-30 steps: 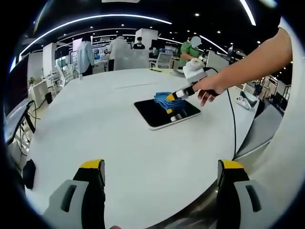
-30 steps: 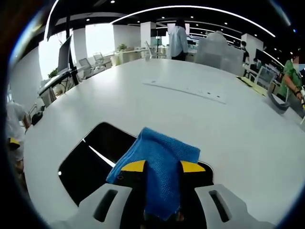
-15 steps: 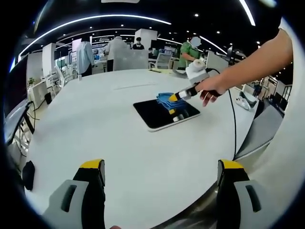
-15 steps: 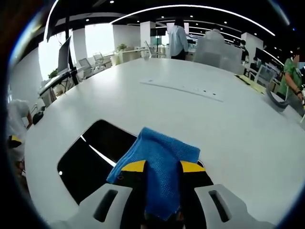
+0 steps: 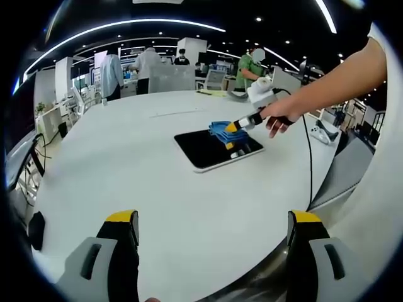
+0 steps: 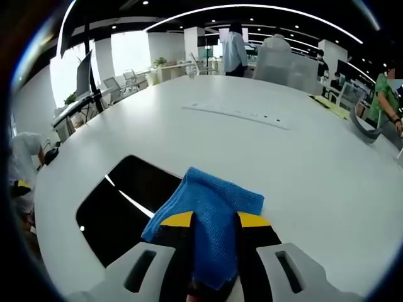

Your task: Wipe the mirror surface with the cleaning cloth until all visible marks leave the cleaned area.

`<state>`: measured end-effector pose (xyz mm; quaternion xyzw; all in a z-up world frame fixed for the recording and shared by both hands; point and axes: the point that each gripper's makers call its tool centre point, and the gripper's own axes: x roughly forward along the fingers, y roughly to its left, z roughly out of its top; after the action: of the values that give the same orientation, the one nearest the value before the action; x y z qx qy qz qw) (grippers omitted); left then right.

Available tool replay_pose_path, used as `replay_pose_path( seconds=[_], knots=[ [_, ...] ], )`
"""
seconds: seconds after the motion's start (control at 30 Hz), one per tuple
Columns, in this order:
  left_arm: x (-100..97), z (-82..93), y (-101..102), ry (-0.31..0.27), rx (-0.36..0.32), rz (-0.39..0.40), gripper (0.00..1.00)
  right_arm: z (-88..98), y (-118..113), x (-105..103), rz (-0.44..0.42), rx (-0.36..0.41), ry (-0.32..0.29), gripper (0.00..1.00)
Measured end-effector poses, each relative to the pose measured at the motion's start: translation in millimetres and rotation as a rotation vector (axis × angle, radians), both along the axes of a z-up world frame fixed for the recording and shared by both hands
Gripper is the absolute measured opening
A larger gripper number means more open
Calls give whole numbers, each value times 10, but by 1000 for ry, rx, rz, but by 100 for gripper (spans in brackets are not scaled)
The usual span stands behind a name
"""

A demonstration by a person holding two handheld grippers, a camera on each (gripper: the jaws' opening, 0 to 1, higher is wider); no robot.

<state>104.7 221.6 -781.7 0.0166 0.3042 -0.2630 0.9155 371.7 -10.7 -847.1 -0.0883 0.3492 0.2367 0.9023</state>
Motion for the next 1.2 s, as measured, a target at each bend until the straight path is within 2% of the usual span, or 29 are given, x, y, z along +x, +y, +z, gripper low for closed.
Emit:
replay_pose_path(
  seconds=[0.77,1.2],
  knots=[
    [-22,55,-36,-15,0,3,99,-1,-13,-63,13,14,12,25],
    [-67,69,-31,-19,6,2,99,21,-46,-202,22,16,11,25]
  ],
)
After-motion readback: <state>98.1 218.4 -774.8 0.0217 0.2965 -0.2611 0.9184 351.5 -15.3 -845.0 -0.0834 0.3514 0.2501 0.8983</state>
